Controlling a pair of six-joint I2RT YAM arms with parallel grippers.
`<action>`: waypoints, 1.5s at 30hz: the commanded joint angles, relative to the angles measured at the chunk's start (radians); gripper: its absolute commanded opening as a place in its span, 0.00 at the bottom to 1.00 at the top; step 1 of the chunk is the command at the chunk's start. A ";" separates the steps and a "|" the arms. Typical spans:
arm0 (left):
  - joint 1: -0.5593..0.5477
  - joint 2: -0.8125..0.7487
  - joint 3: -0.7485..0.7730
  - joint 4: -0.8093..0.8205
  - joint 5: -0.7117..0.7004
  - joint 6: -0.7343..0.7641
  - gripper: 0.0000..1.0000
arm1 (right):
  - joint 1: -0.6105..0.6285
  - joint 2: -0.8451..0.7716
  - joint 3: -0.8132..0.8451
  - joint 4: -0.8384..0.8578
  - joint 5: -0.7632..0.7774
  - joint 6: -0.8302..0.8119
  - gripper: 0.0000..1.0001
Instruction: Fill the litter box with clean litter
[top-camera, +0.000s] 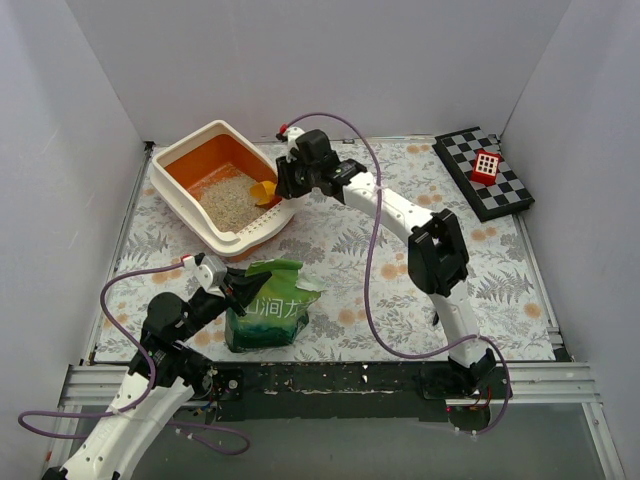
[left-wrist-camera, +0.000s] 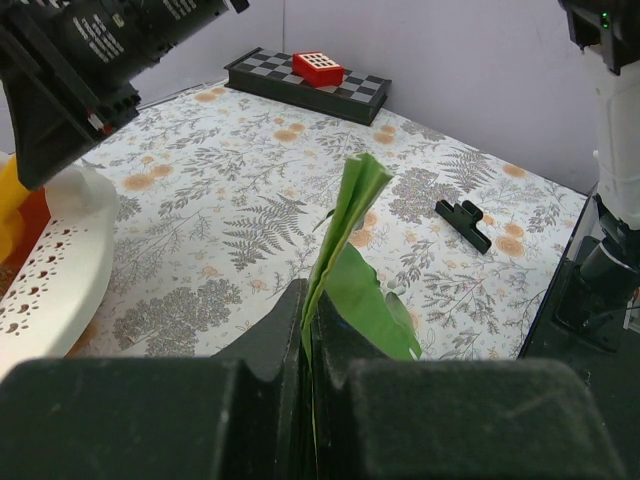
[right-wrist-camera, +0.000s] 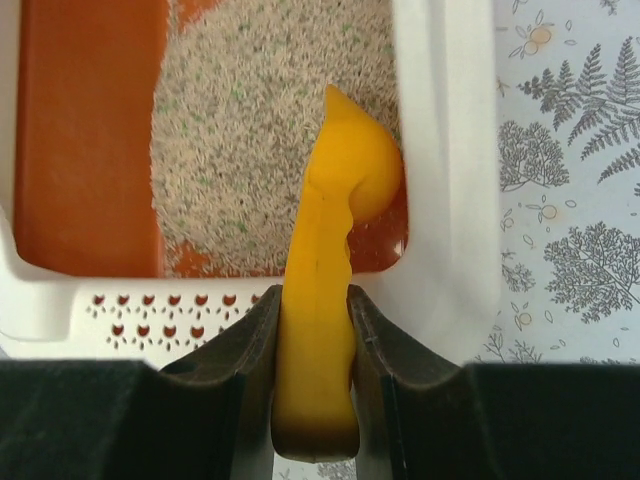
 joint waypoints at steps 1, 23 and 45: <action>0.004 0.012 0.010 0.038 -0.020 0.007 0.00 | 0.025 -0.128 -0.080 0.078 0.126 -0.206 0.01; 0.004 0.045 0.020 0.045 0.041 -0.003 0.00 | -0.240 -0.883 -0.633 0.130 -0.175 0.005 0.01; 0.004 0.107 0.015 0.076 0.306 0.007 0.00 | -0.390 -1.179 -0.974 -0.380 -0.754 -0.090 0.01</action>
